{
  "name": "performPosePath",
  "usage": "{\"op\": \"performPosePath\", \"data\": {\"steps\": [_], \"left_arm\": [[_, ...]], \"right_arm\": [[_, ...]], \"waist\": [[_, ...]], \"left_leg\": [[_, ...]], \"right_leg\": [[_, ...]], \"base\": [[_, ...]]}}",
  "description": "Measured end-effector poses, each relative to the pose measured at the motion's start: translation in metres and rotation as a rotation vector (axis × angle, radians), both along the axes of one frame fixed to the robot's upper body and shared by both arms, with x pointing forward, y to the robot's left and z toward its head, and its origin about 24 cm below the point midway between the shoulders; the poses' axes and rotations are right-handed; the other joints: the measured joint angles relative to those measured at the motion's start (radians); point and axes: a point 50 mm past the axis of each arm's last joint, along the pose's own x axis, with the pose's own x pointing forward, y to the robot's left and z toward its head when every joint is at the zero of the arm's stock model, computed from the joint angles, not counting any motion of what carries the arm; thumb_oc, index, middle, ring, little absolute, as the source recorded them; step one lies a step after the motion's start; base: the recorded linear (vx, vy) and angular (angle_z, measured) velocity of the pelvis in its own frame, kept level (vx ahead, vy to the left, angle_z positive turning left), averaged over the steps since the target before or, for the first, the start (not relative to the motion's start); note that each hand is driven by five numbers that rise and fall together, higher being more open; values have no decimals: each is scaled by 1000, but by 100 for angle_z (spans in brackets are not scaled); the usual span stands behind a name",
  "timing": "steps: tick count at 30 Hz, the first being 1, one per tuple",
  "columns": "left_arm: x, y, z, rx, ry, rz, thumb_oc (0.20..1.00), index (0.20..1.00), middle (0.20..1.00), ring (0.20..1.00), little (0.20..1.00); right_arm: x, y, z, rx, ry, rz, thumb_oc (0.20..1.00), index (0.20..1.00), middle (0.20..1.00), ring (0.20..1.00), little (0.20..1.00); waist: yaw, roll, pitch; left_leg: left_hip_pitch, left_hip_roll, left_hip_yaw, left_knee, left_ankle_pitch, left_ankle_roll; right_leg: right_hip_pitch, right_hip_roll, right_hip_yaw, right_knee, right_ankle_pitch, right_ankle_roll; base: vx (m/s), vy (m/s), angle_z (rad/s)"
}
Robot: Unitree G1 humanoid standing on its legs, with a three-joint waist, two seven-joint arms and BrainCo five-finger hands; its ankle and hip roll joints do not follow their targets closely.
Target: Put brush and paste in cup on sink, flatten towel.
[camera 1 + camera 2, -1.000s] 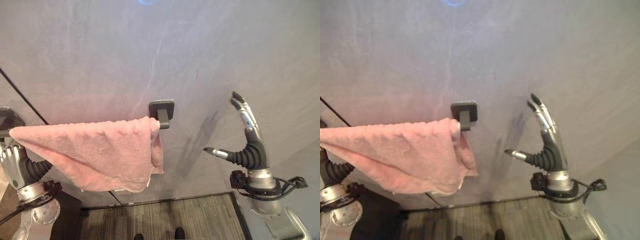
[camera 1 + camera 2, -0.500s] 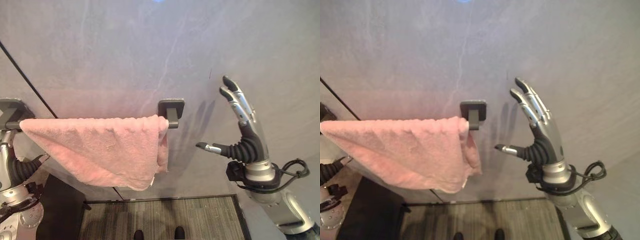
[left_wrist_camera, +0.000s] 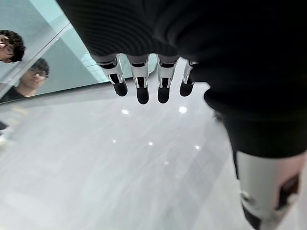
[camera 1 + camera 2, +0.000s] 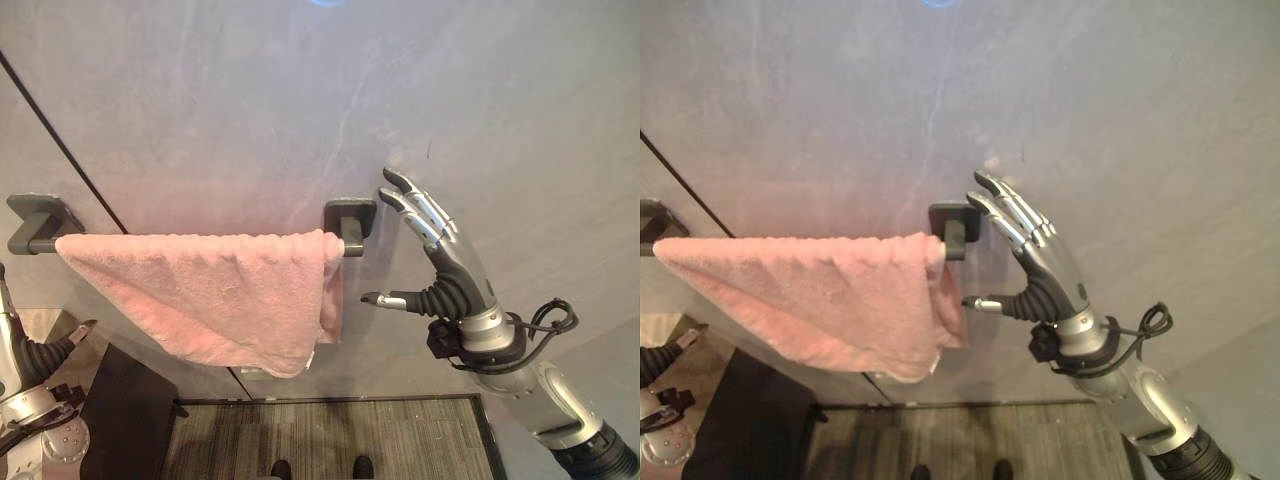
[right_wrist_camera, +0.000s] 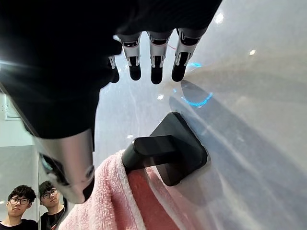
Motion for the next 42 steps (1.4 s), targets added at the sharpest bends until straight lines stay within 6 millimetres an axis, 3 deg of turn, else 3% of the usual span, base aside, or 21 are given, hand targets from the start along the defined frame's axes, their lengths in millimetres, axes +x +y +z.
{"op": "performPosePath", "data": {"steps": [4, 6, 10, 13, 15, 18, 21, 27, 29, 30, 31, 32, 34, 35, 36, 37, 38, 40, 42], "left_arm": [[-6, -10, 46, 103, -198, -39, 1000, 1000, 1000, 1000, 1000], [0, -23, 69, 195, -275, -115, 1000, 1000, 1000, 1000, 1000], [6, -38, 67, 162, -296, -197, 1000, 1000, 1000, 1000, 1000], [28, -64, 62, 116, -263, -379, 1000, 1000, 1000, 1000, 1000], [47, -84, 66, 138, -188, -555, 1000, 1000, 1000, 1000, 1000], [46, -82, 74, 182, -179, -582, 1000, 1000, 1000, 1000, 1000], [41, -82, 75, 149, -180, -605, 1000, 1000, 1000, 1000, 1000], [37, -78, 73, 126, -178, -581, 1000, 1000, 1000, 1000, 1000], [39, -78, 77, 119, -209, -584, 1000, 1000, 1000, 1000, 1000], [45, -82, 85, 124, -253, -598, 1000, 1000, 1000, 1000, 1000], [46, -82, 88, 132, -273, -596, 1000, 1000, 1000, 1000, 1000], [47, -82, 90, 144, -267, -593, 1000, 1000, 1000, 1000, 1000], [52, -80, 88, 191, -169, -593, 1000, 1000, 1000, 1000, 1000], [54, -79, 82, 207, -112, -583, 1000, 1000, 1000, 1000, 1000], [56, -79, 76, 211, -73, -582, 1000, 1000, 1000, 1000, 1000], [60, -80, 70, 252, -23, -576, 1000, 1000, 1000, 1000, 1000], [65, -82, 71, 258, -31, -576, 1000, 1000, 1000, 1000, 1000], [70, -84, 73, 271, -16, -585, 1000, 1000, 1000, 1000, 1000], [73, -84, 68, 258, 2, -590, 1000, 1000, 1000, 1000, 1000]], "right_arm": [[-4, -1, 2, -15, -21, -5, 1000, 1000, 1000, 1000, 1000], [-11, 2, 13, -29, -77, 38, 1000, 1000, 1000, 1000, 1000], [-15, 4, 23, -13, -128, 52, 1000, 1000, 1000, 1000, 1000], [-12, 13, 37, -16, -197, 103, 1000, 1000, 1000, 1000, 1000], [-6, 33, 48, -65, -244, 195, 1000, 1000, 1000, 1000, 1000], [0, 27, 59, -134, -273, 144, 1000, 1000, 1000, 1000, 1000], [-8, 18, 66, -73, -269, 123, 1000, 1000, 1000, 1000, 1000], [-18, 28, 56, -66, -203, 200, 1000, 1000, 1000, 1000, 1000], [-15, 37, 55, -104, -194, 235, 1000, 1000, 1000, 1000, 1000], [-14, 41, 56, -101, -190, 244, 1000, 1000, 1000, 1000, 1000], [-13, 42, 56, -110, -189, 246, 1000, 1000, 1000, 1000, 1000], [-10, 42, 52, -125, -169, 238, 1000, 1000, 1000, 1000, 1000], [-8, 45, 47, -160, -139, 241, 1000, 1000, 1000, 1000, 1000], [-8, 49, 47, -171, -143, 261, 1000, 1000, 1000, 1000, 1000], [-9, 52, 48, -177, -150, 283, 1000, 1000, 1000, 1000, 1000], [-7, 61, 52, -197, -179, 311, 1000, 1000, 1000, 1000, 1000], [-4, 66, 52, -205, -177, 322, 1000, 1000, 1000, 1000, 1000], [3, 67, 49, -228, -173, 294, 1000, 1000, 1000, 1000, 1000], [5, 64, 39, -230, -124, 274, 1000, 1000, 1000, 1000, 1000]], "waist": [[-5, 1, 0], [-5, 0, -4], [-8, -7, -11], [-9, -13, -15], [-10, -11, -13], [-15, -13, -10], [-12, -12, -6], [-21, -11, -4], [-23, -18, -2], [-19, -20, 15], [0, -1, 38], [0, 17, 51], [-7, 11, 50], [-6, -2, 41], [-7, -18, 32], [7, -49, 17], [3, -31, 23], [20, -12, 29], [14, 14, 33]], "left_leg": [[16, 0, 4, 0, -5, 0], [17, 0, 4, 0, -5, 0], [19, 0, 9, 0, -5, 1], [22, -3, 13, 0, -6, 0], [12, -3, 28, 1, -4, 3], [15, -9, 55, 1, -6, 2], [13, -17, 77, 1, -10, 9], [6, -27, 117, 0, -11, 10], [-27, -30, 131, 1, 5, 33], [-85, -18, 162, 40, 8, 69], [-83, 8, 182, 26, 21, 76], [-93, 33, 181, 24, 29, 80], [-98, 43, 189, 32, 30, 74], [-111, 40, 192, 42, 31, 71], [-113, 31, 186, 48, 30, 65], [-151, 12, 185, 56, 52, 31], [-164, 23, 176, 53, 67, 7], [-185, 40, 157, 48, 80, -10], [-206, 46, 126, 72, 101, -5]], "right_leg": [[15, 0, 4, 0, -2, 0], [16, 0, 4, 0, -2, 0], [16, 1, 11, 0, -1, -1], [13, -1, 18, 7, 0, 1], [-29, -1, 36, 55, -8, -1], [-46, -5, 58, 68, -8, 1], [-77, -13, 81, 101, -26, 14], [-107, -24, 102, 102, -14, 27], [-158, -25, 101, 135, -5, 33], [-201, -15, 59, 148, 67, 58], [-242, 1, 43, 219, 58, 109], [-294, 25, 24, 411, -31, 81], [-303, 51, 6, 656, -172, 64], [-275, 57, -5, 676, -226, 26], [-239, 60, -1, 617, -253, 1], [-162, 68, 22, 410, -307, -109], [-155, 87, 22, 362, -277, -94], [-159, 112, 21, 322, -239, -112], [-160, 120, 0, 327, -232, -117]], "base": [[4, 4, -2], [0, 0, 0], [-17, 30, -4], [-110, 64, -5], [-11, 82, -23], [-16, 83, -25], [-9, 63, -21], [-85, 26, -20], [-200, 94, -11], [-184, 99, -24], [-76, 8, -28], [-23, -36, -22], [-24, -39, 10], [-48, -80, 1], [-48, -107, -12], [-61, -129, -5], [-25, -70, -6], [-68, -28, -1], [-172, -10, 22]]}}
